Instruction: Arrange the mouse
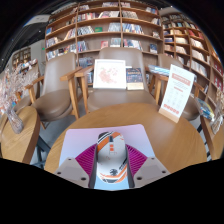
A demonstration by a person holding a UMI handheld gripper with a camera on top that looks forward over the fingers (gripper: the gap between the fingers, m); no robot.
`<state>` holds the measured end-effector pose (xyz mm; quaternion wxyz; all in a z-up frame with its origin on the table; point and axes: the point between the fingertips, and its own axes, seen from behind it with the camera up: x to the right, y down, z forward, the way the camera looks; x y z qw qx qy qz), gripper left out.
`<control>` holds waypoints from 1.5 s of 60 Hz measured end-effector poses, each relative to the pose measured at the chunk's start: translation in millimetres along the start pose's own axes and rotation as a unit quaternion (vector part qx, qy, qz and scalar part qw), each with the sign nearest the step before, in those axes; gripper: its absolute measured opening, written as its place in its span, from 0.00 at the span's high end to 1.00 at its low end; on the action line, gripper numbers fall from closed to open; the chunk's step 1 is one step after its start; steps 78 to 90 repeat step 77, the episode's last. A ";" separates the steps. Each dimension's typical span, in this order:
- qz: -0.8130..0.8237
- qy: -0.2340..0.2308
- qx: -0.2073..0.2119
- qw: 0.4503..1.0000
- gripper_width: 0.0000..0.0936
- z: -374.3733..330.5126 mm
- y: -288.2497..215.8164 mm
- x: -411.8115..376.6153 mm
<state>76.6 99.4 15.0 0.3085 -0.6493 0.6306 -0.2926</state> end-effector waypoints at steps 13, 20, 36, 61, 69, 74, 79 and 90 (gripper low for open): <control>-0.017 0.022 0.008 1.000 0.36 13.1 14.9 -1.1; -0.024 0.038 0.027 0.999 0.10 -18.2 -0.6 10.5; -0.008 0.034 0.068 0.997 0.09 -184.1 8.4 33.7; -0.011 0.045 0.093 0.995 0.08 -334.5 116.0 77.1; -0.020 0.052 0.094 0.994 0.08 -347.5 131.9 87.0; -0.023 0.048 0.096 0.994 0.08 -352.8 135.7 86.9; -0.021 0.047 0.096 0.994 0.08 -354.9 138.4 86.8; -0.021 0.047 0.096 0.994 0.08 -354.9 138.4 86.8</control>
